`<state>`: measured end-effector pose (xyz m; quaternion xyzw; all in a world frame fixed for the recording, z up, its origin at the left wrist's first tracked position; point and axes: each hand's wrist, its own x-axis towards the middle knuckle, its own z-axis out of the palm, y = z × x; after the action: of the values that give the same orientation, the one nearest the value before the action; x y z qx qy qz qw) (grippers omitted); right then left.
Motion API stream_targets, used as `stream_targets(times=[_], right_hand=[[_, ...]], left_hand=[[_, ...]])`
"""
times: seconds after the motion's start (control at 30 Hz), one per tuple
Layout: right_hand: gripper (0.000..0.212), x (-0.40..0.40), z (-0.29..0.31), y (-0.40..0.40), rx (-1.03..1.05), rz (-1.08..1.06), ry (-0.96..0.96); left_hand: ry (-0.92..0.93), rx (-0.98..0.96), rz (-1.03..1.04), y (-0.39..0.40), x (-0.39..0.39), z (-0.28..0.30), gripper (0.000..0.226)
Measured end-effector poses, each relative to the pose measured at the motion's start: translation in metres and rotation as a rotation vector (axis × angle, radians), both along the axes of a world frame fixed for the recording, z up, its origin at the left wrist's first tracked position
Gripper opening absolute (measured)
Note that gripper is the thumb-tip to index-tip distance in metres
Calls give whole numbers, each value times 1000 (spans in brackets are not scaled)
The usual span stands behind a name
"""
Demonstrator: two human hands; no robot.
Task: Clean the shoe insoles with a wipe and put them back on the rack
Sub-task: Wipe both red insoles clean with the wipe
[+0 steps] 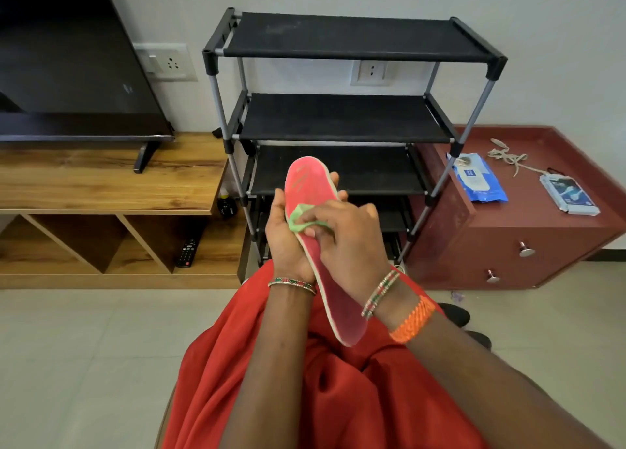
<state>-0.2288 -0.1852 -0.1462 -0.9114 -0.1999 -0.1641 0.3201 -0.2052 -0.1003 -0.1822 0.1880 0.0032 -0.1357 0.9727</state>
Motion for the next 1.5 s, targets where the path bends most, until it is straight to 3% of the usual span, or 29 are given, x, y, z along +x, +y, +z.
stream_targets(times=[0.13, 0.27, 0.33, 0.53, 0.73, 0.87, 1.1, 1.17, 1.3, 1.5], right_hand=[[24, -11, -4, -7, -30, 55, -54], [24, 15, 8, -8, -205, -154, -242], [24, 24, 12, -9, -169, -172, -207], [33, 1, 6, -15, -99, 84, 24], [25, 10, 14, -16, -269, -10, -206], [32, 12, 20, -11, -343, 17, -165], [21, -7, 9, -20, -439, 35, -115], [26, -5, 9, -22, -488, 7, -144], [52, 1, 15, -22, -656, -17, -65], [65, -20, 13, -20, -642, 10, -50]], left_hand=[[28, -59, 47, 3, 2, 4, 67], [-10, -15, -17, -18, 1, 6, 70], [-36, -9, -9, -19, 1, 2, 67], [-1, 2, 79, 5, 4, -1, 64], [-58, -10, -54, -16, 0, 12, 67], [-49, -26, -77, -9, 5, 4, 71], [15, -129, -12, 2, 5, -1, 71], [24, -150, -15, -1, 5, 2, 73], [5, -4, -12, -9, 7, 2, 77], [60, -21, 73, 1, 8, -3, 75]])
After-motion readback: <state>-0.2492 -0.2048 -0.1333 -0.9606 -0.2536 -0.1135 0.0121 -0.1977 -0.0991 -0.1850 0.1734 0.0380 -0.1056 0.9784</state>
